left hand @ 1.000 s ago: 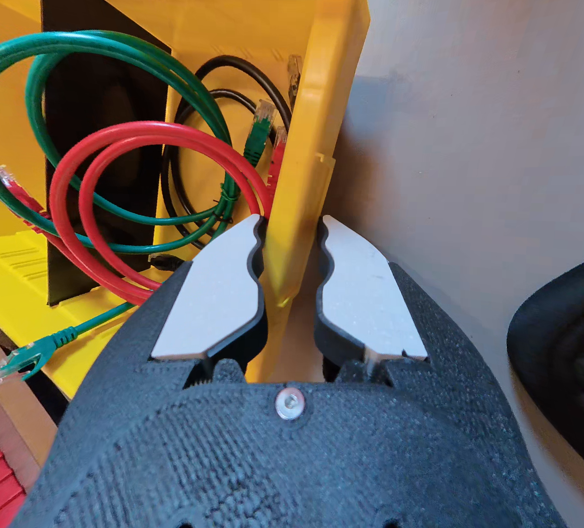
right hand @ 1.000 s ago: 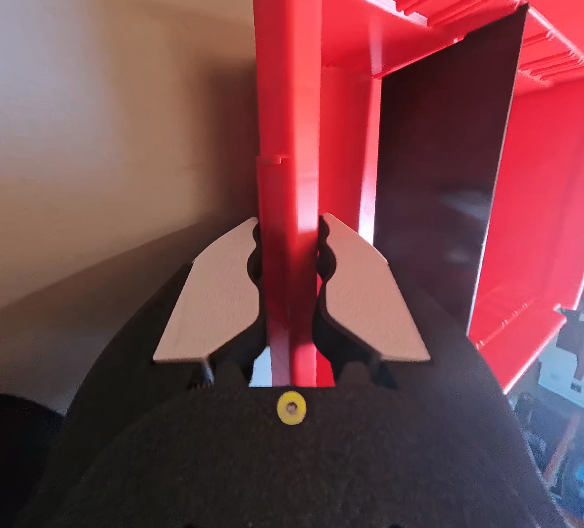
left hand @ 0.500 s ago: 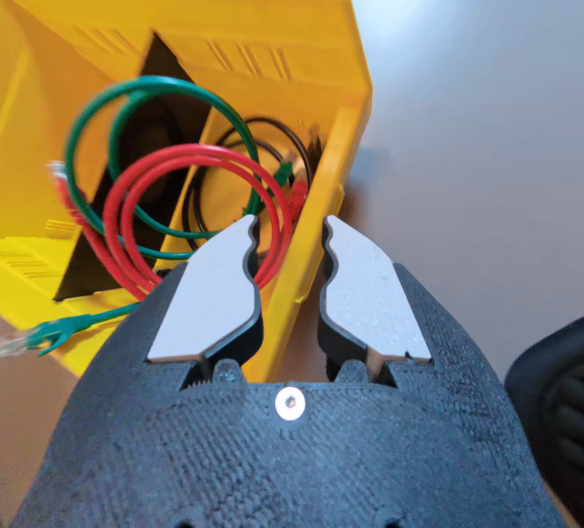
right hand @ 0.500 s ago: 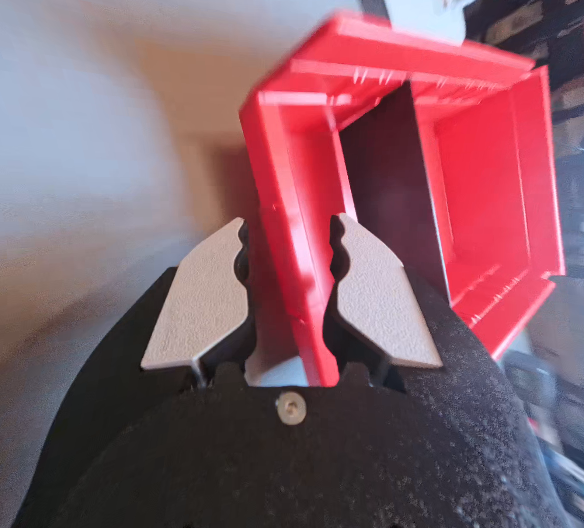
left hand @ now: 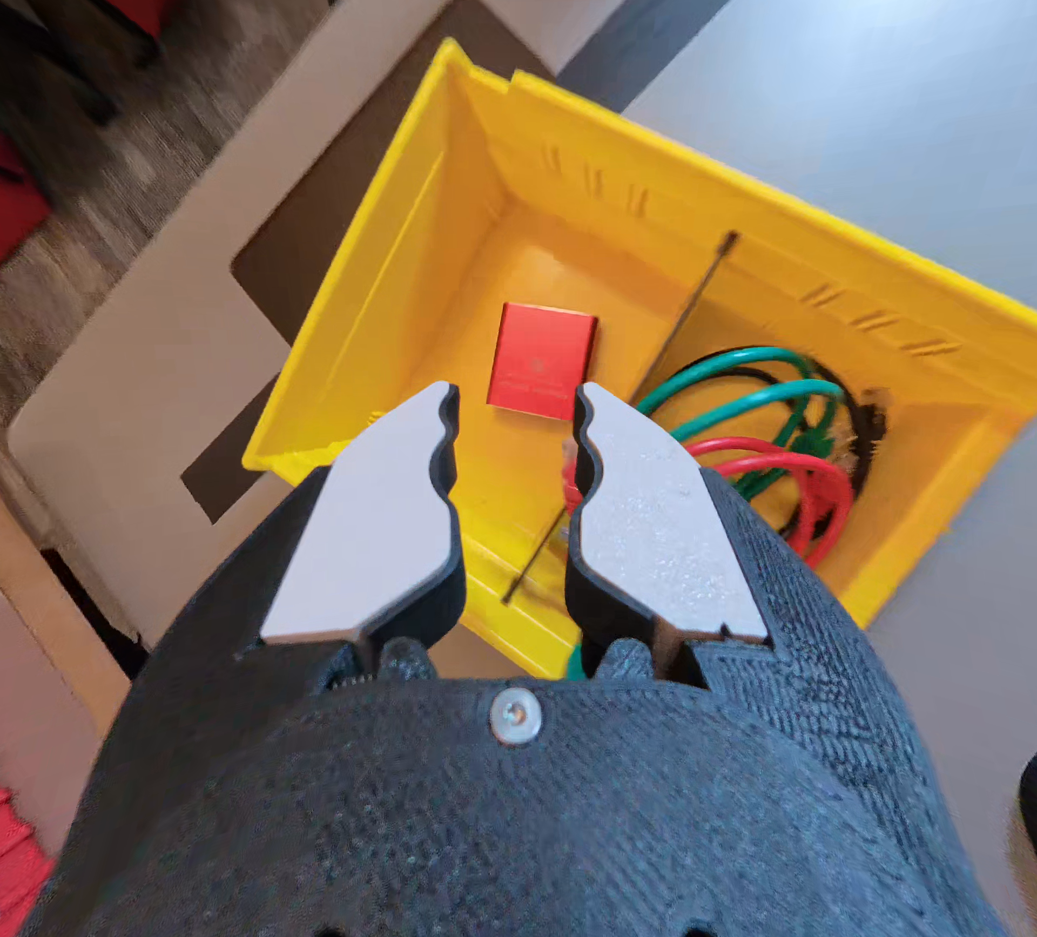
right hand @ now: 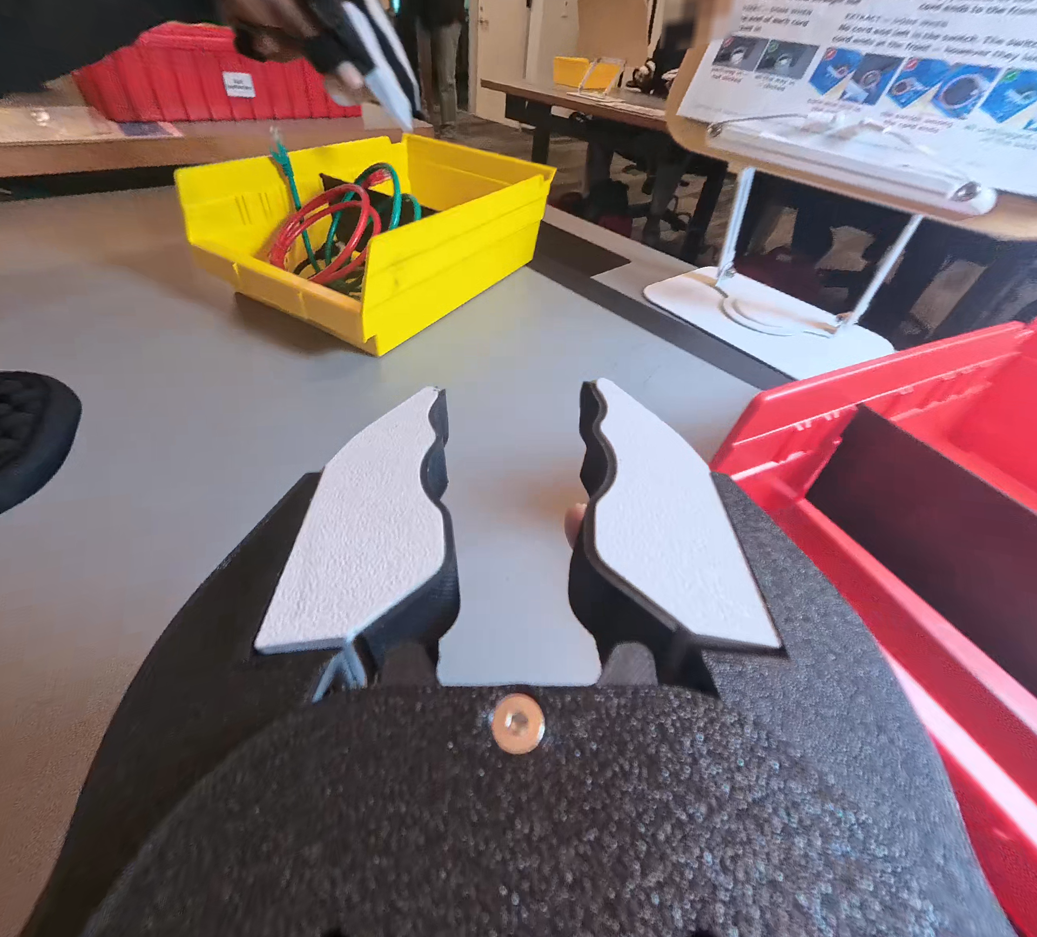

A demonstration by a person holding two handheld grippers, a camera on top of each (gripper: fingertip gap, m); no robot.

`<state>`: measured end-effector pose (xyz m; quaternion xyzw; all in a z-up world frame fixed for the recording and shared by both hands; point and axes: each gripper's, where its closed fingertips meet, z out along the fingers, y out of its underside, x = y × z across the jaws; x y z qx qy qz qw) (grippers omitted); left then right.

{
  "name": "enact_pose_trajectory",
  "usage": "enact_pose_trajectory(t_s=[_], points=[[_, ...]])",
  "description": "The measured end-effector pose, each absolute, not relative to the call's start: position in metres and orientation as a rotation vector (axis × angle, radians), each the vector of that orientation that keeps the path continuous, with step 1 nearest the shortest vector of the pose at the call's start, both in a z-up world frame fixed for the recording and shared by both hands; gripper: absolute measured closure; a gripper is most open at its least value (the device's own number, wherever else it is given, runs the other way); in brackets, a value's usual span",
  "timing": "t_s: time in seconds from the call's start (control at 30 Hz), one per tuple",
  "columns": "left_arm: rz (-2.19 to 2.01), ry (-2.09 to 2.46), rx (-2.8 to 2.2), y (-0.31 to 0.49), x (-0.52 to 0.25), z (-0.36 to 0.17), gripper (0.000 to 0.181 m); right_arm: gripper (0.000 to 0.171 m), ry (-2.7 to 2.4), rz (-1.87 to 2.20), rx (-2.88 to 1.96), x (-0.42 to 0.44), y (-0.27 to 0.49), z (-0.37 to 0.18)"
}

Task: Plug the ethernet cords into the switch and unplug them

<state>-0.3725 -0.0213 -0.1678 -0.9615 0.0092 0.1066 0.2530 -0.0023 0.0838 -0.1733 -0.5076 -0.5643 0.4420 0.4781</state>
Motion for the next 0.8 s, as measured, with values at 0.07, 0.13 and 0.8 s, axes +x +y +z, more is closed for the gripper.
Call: enact_pose_trajectory(t_s=[0.07,0.13,0.8], points=[[0.266,0.032,-2.733,-0.014,-0.385,-0.192,0.140,0.127,-1.401,1.088,-1.245,-0.004,0.081,-0.183],[0.230,0.059,-2.840,-0.011,-0.392,-0.215,0.139,0.127,-1.423,1.077,-1.246,-0.004,0.080,-0.191],[0.157,0.133,-3.087,0.003,-0.413,-0.285,0.114,0.136,-1.440,1.125,-1.294,-0.003,0.084,-0.207]])
